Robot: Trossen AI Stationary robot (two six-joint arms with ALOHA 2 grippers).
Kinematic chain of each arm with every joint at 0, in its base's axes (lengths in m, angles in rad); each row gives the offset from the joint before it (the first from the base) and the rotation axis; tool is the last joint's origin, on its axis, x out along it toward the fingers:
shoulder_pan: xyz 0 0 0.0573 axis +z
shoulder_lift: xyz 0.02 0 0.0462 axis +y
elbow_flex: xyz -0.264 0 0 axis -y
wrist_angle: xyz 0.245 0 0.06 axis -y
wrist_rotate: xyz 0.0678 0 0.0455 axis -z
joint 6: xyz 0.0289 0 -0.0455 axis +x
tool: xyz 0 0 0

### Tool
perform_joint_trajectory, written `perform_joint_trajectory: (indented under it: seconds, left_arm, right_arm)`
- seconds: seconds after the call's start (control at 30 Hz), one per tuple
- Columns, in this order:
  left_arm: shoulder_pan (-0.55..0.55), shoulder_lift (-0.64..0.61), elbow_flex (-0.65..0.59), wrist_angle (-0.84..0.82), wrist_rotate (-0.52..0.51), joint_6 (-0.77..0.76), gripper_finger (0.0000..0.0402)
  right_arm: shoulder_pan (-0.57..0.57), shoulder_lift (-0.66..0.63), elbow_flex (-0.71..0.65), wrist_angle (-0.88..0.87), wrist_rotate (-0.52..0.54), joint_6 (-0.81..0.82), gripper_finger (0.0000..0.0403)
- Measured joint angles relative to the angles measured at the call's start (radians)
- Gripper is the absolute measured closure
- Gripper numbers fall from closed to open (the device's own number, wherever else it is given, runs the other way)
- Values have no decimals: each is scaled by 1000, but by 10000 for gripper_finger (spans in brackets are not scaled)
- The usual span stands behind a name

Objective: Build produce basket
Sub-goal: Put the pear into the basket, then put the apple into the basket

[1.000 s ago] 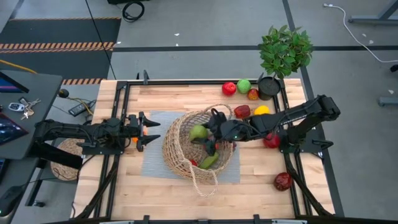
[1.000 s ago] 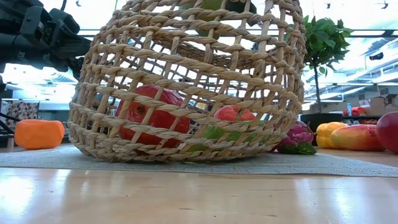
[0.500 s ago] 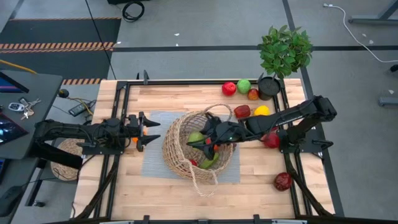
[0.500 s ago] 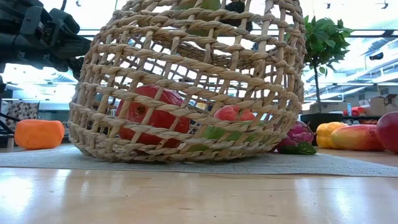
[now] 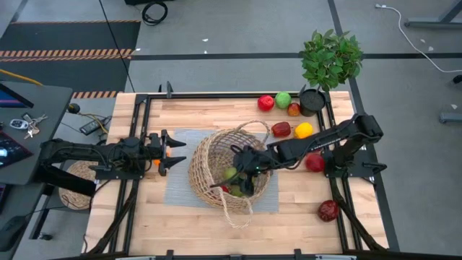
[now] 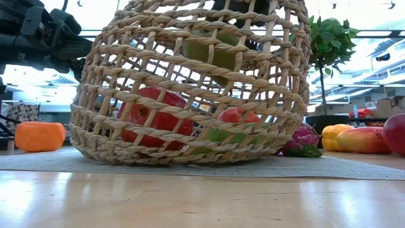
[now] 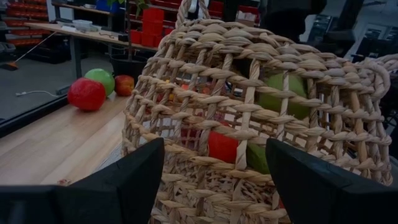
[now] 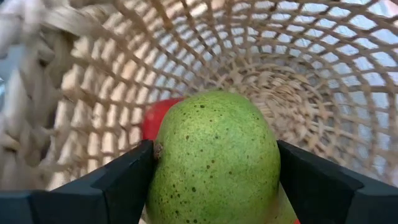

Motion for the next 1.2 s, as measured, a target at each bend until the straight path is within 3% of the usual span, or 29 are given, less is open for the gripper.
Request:
perform_joint_trajectory:
  seconds: [0.17, 0.47, 0.73, 0.93, 1.2]
  left_arm:
    - [0, 0, 0, 2, 0, 0, 115]
    - [0, 0, 0, 1, 0, 0, 115]
    - [0, 0, 0, 2, 0, 0, 115]
    - [0, 0, 0, 2, 0, 0, 115]
    - [0, 0, 0, 2, 0, 0, 115]
  right_arm:
    - [-5, -3, 0, -3, 0, -4, 68]
    - [-10, -35, 15, -32, 13, -1, 7]
    - [-15, -116, 99, -179, 97, -35, 17]
    - [-8, -253, 100, -236, 176, -63, 18]
    - [-6, -371, 99, -416, 190, -64, 18]
